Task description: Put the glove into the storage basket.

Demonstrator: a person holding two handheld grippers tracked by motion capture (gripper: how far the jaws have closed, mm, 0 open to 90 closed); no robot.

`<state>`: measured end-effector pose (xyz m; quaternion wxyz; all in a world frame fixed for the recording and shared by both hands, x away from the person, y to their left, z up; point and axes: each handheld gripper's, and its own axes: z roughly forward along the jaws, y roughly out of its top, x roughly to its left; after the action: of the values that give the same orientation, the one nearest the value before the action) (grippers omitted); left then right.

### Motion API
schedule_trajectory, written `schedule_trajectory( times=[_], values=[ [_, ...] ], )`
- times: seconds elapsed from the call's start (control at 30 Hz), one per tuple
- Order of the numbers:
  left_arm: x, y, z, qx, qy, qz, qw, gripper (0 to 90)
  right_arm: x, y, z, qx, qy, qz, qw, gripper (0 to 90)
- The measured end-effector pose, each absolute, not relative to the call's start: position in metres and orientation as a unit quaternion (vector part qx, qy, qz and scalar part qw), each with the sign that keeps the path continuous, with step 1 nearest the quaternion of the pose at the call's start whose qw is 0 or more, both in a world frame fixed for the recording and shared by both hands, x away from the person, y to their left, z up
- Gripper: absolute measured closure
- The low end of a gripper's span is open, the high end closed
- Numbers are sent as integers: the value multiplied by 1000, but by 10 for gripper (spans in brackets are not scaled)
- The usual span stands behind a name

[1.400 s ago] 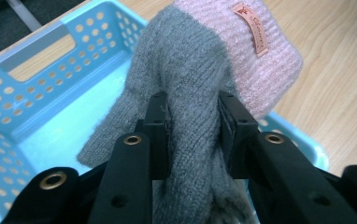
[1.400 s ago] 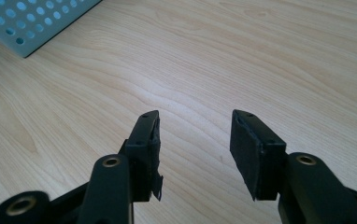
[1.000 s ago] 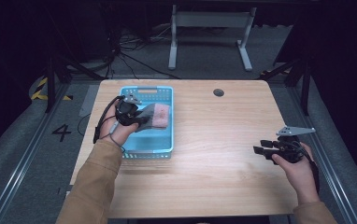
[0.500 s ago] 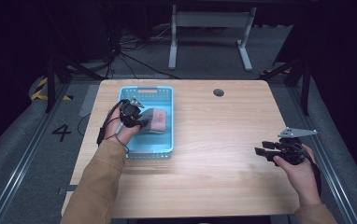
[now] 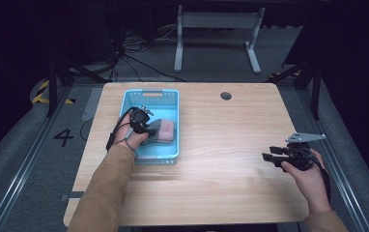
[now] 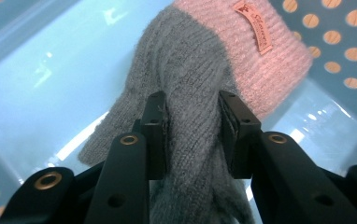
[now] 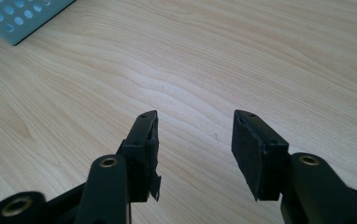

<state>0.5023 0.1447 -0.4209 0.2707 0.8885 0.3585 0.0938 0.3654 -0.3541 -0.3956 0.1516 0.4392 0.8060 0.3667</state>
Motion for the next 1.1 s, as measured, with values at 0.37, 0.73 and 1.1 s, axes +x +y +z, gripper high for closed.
schedule_trajectory(
  times=[0.37,0.73,1.1],
  values=[
    [506,135,-427,889,364,99,260,584,367,-350,-392,431,808,372,151,517],
    [492,135,-412,874,368,137,284,348,375,-344,-390,423,811,375,151,510],
    [463,130,-379,868,351,134,324,338,385,-333,-391,410,818,378,141,506]
  ],
)
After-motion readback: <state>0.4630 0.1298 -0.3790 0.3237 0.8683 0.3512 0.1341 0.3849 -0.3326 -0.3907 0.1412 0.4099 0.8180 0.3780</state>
